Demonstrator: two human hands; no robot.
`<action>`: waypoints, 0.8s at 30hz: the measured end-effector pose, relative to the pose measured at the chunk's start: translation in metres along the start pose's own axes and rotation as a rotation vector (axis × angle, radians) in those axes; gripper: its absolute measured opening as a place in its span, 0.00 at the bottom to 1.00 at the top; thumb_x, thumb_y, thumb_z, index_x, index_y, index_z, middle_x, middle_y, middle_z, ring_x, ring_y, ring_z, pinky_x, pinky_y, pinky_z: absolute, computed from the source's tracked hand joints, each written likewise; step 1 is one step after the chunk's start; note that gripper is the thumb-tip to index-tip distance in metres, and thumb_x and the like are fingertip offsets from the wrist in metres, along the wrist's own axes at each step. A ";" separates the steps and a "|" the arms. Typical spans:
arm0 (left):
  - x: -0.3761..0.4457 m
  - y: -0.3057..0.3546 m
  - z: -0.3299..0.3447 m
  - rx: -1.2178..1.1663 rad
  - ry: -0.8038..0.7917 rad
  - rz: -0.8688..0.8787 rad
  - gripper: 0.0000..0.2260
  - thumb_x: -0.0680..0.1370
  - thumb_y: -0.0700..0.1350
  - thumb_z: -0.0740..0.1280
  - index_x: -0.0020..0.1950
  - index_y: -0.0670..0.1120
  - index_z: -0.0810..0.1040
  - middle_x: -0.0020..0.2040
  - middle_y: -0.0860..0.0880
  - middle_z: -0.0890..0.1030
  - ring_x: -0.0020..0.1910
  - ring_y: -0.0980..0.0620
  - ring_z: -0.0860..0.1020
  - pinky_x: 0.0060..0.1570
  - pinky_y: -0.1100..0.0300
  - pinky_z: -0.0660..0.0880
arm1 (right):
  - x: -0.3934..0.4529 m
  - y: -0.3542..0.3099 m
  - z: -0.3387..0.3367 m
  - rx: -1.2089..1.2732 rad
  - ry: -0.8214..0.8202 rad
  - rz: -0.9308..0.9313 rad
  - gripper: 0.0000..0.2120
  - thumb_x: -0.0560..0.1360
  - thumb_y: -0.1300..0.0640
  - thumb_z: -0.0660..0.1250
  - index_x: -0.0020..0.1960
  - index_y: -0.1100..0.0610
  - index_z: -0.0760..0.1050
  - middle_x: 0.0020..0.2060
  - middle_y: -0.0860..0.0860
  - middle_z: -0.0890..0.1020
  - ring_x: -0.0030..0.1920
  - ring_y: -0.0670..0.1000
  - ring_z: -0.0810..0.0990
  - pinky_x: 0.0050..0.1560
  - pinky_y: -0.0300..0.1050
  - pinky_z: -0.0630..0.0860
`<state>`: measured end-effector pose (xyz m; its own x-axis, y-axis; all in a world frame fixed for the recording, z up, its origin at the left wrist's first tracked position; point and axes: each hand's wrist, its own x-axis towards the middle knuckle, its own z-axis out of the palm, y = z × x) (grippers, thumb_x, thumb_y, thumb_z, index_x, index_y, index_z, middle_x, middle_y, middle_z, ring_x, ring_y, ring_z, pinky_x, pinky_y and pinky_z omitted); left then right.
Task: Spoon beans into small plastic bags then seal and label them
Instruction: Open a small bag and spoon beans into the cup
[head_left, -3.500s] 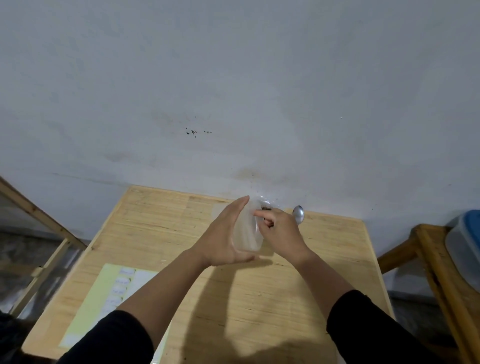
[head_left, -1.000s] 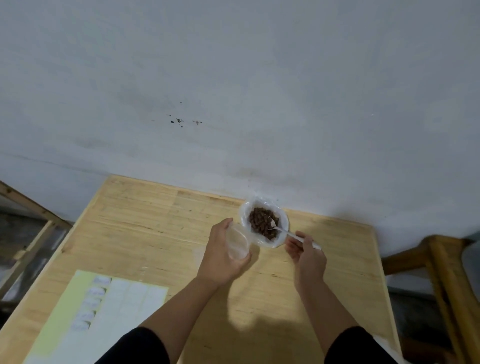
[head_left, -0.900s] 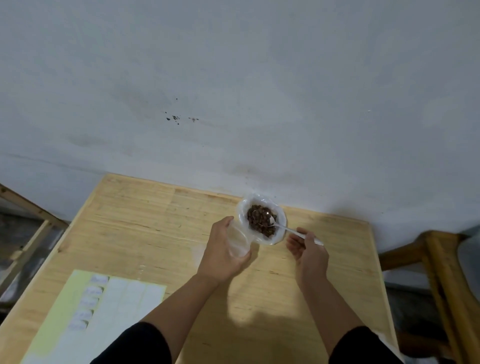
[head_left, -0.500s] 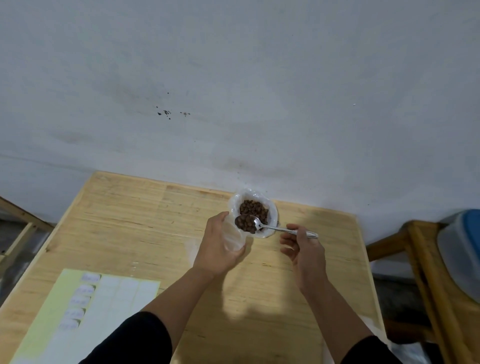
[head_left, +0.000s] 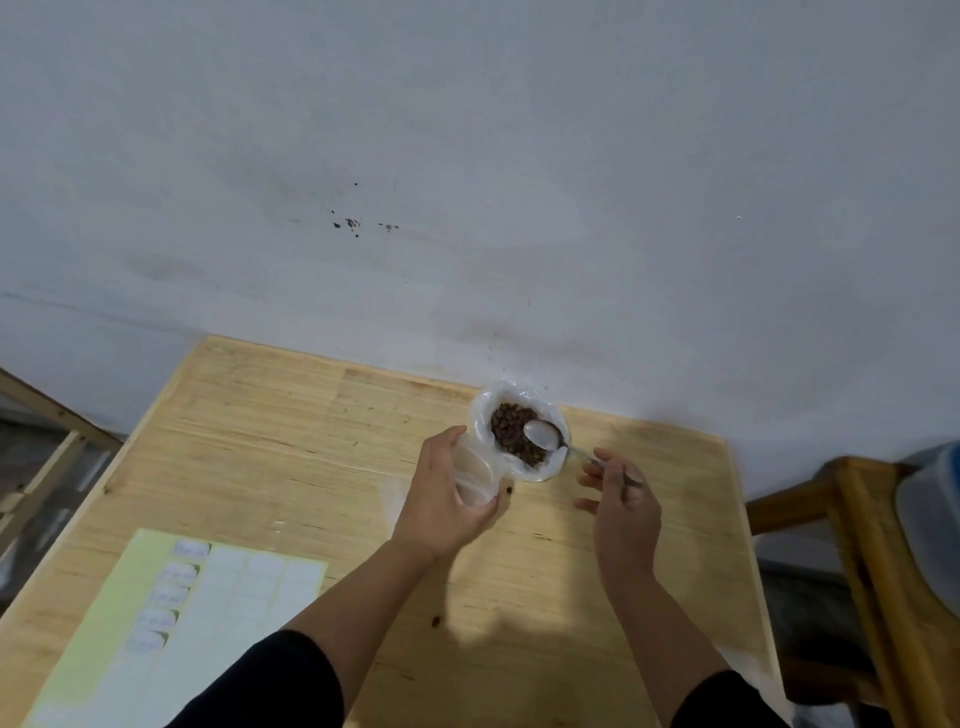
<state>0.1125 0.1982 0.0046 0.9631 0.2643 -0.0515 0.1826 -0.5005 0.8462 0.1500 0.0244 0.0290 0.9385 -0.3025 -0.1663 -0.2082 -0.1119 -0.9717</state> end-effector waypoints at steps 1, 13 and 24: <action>0.000 0.000 0.000 -0.004 0.002 0.003 0.39 0.67 0.56 0.74 0.72 0.47 0.59 0.67 0.52 0.63 0.62 0.62 0.62 0.54 0.82 0.56 | 0.000 0.006 0.003 -0.032 0.000 0.004 0.11 0.80 0.59 0.57 0.53 0.57 0.78 0.40 0.51 0.82 0.40 0.49 0.81 0.31 0.38 0.79; 0.006 0.002 0.003 0.023 0.006 0.020 0.39 0.67 0.58 0.74 0.71 0.47 0.60 0.66 0.52 0.64 0.61 0.63 0.62 0.55 0.80 0.57 | 0.012 0.010 0.015 0.336 -0.003 0.470 0.08 0.78 0.62 0.60 0.52 0.63 0.77 0.40 0.57 0.81 0.38 0.51 0.80 0.29 0.37 0.76; 0.009 0.003 0.005 0.010 -0.012 0.039 0.40 0.67 0.58 0.74 0.71 0.47 0.59 0.67 0.51 0.64 0.61 0.63 0.61 0.58 0.73 0.59 | 0.001 -0.020 -0.005 0.386 -0.133 0.340 0.11 0.80 0.60 0.57 0.50 0.62 0.77 0.40 0.57 0.82 0.33 0.46 0.81 0.25 0.35 0.74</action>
<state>0.1223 0.1948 0.0044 0.9718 0.2347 -0.0243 0.1463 -0.5187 0.8423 0.1535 0.0216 0.0491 0.8675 -0.1351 -0.4787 -0.4145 0.3354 -0.8460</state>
